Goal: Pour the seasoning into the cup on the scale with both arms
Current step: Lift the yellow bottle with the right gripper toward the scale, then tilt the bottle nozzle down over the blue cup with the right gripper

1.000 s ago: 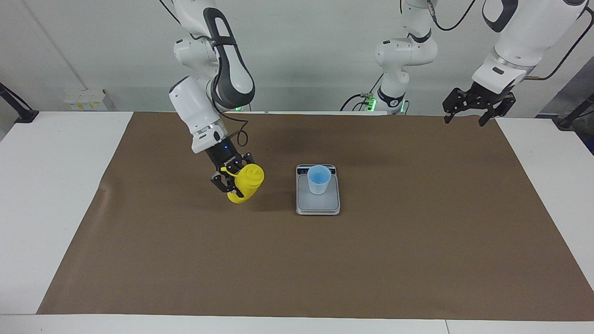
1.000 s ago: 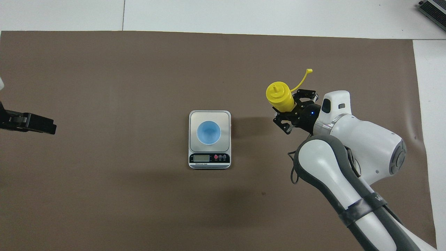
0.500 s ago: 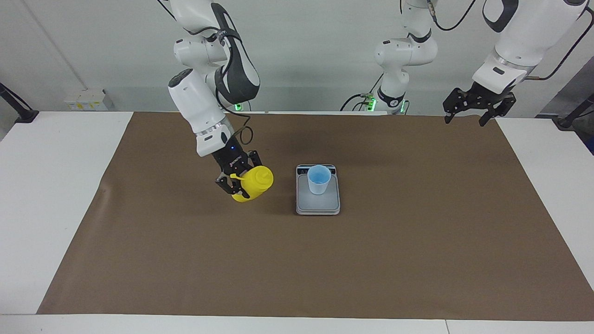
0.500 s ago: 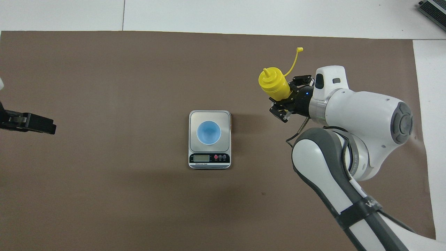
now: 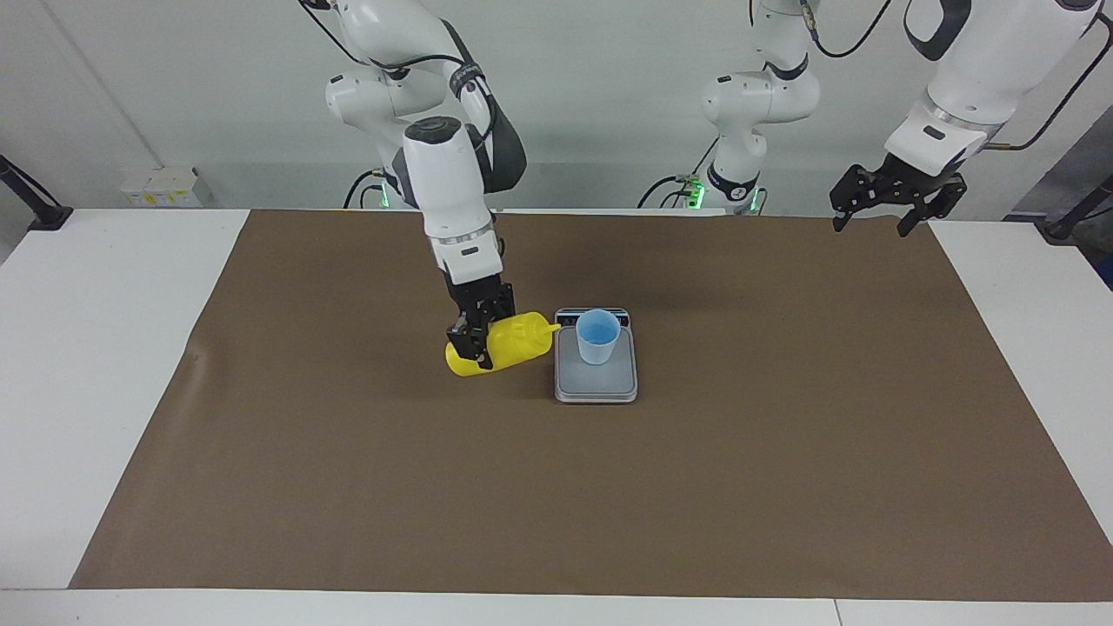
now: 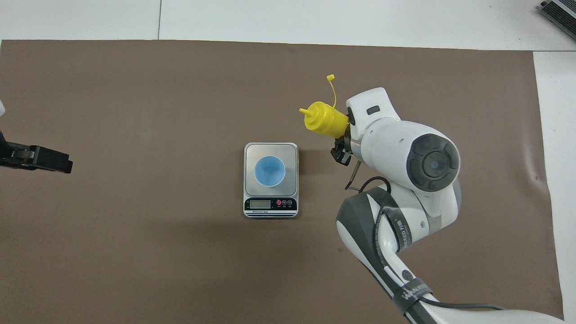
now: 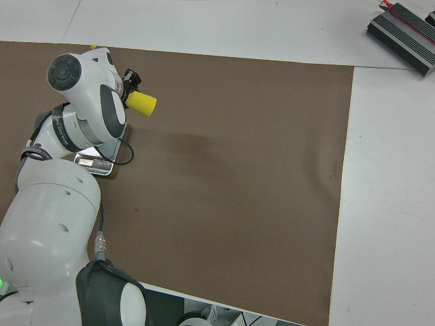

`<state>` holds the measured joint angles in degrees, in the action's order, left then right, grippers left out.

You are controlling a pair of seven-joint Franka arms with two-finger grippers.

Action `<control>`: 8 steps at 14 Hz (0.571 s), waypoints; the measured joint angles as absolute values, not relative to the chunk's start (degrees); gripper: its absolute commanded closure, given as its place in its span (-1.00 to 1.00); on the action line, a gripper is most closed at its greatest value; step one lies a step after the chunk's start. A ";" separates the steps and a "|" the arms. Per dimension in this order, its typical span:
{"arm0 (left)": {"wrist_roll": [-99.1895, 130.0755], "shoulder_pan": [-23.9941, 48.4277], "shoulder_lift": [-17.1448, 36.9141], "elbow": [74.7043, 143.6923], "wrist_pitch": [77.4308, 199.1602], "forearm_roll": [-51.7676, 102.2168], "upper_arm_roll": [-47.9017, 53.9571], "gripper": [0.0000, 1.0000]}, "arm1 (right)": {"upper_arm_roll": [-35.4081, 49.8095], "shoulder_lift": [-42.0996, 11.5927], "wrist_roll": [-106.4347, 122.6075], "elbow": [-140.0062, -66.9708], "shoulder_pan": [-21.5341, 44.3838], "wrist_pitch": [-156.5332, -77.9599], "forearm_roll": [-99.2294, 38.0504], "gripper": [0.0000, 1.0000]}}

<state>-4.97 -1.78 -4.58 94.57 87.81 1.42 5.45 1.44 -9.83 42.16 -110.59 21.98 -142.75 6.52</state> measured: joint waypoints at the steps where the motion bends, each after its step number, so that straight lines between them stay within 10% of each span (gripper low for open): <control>1: -4.97 -1.79 -4.58 94.57 87.81 1.42 5.45 -1.00 | 1.46 -10.73 42.12 -109.37 22.80 -141.38 9.61 1.00; 8: -4.97 -1.79 -4.58 94.59 87.81 1.42 5.45 -1.00 | 1.51 -13.59 42.11 -107.79 26.95 -137.37 28.32 1.00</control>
